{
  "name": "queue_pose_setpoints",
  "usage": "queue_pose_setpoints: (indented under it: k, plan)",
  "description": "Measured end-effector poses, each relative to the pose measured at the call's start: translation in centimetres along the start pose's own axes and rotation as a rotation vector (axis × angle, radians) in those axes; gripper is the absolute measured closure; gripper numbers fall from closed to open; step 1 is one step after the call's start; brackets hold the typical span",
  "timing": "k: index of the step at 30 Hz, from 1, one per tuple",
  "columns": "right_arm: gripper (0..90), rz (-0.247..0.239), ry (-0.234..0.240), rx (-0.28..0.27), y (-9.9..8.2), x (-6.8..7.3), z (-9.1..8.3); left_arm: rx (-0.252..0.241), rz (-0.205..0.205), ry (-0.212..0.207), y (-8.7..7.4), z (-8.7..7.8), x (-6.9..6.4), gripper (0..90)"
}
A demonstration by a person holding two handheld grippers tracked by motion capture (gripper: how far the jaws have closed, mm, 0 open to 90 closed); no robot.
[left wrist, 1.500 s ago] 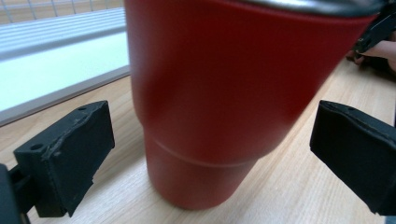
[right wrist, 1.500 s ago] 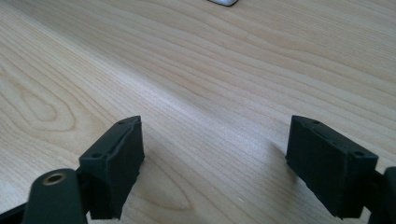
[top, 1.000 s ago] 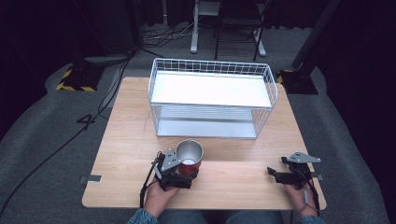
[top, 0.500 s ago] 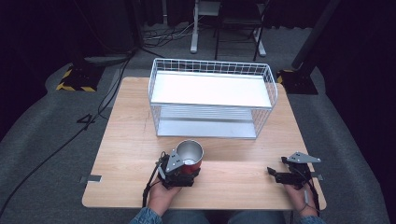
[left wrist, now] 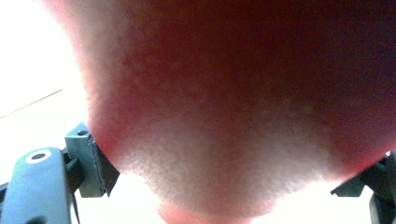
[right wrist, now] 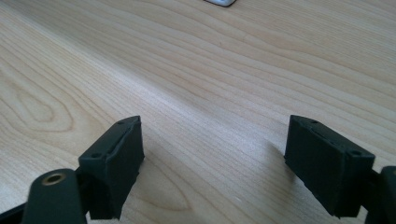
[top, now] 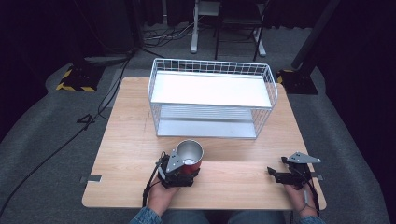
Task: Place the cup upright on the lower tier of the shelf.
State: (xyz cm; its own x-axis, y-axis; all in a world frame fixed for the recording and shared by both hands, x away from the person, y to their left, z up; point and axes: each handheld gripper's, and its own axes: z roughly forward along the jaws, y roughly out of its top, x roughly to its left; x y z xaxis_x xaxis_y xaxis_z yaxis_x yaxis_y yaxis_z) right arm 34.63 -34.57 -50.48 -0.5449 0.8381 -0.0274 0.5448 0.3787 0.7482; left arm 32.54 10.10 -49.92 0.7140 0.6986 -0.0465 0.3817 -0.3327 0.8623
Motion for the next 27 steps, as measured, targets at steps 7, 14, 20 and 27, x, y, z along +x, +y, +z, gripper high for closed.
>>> queue_pose_setpoints:
  k: [7,14,20,27]
  plan:
    - [19.9,0.0,-0.002,-0.001,0.0,0.0,0.0,0.003,0.008,-0.006,0.0,-0.1,0.1,16.4]
    - [20.2,-0.01,-0.007,-0.006,0.0,0.1,0.0,0.008,0.009,-0.012,0.3,-0.3,0.0,16.6]
    - [20.3,-0.006,-0.004,-0.004,0.0,0.1,0.0,-0.023,0.006,-0.02,1.3,-0.8,-0.1,16.6]
    - [20.3,-0.001,-0.004,-0.004,0.0,0.0,0.0,-0.03,0.02,-0.023,2.7,-1.0,-0.1,16.7]
